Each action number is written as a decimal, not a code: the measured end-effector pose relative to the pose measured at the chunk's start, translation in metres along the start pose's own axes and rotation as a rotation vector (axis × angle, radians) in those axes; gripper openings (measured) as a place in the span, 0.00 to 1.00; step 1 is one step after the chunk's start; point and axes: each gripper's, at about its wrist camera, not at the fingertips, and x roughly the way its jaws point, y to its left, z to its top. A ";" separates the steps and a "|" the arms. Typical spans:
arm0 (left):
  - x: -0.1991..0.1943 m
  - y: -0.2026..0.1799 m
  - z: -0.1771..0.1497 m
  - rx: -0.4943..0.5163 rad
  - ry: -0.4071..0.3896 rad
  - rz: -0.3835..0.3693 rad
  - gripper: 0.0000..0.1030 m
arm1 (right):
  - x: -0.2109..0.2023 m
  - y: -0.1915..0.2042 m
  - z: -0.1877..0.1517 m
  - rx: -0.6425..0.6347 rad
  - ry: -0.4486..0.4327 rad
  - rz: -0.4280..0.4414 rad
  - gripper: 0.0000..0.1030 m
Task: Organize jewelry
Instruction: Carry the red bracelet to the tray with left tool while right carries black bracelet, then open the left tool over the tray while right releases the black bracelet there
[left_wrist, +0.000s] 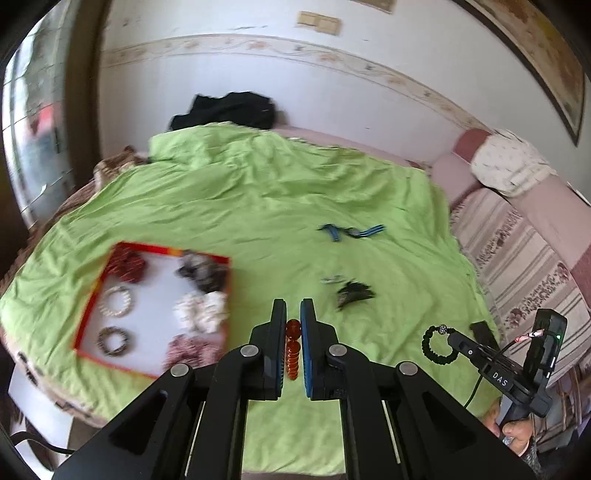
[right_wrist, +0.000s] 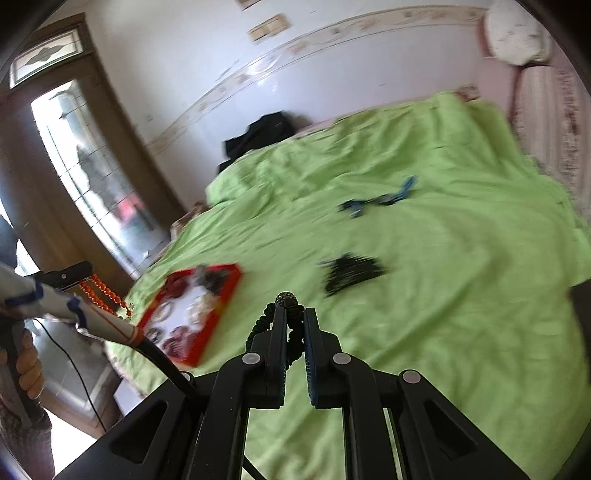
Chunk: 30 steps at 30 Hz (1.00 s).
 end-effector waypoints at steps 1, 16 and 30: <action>-0.002 0.010 0.000 -0.007 0.002 0.014 0.07 | 0.008 0.011 -0.002 -0.010 0.015 0.016 0.09; 0.061 0.183 -0.006 -0.172 0.101 0.083 0.07 | 0.134 0.132 0.003 -0.165 0.284 0.078 0.09; 0.207 0.234 0.045 -0.123 0.224 0.083 0.07 | 0.291 0.230 -0.026 -0.218 0.480 0.180 0.09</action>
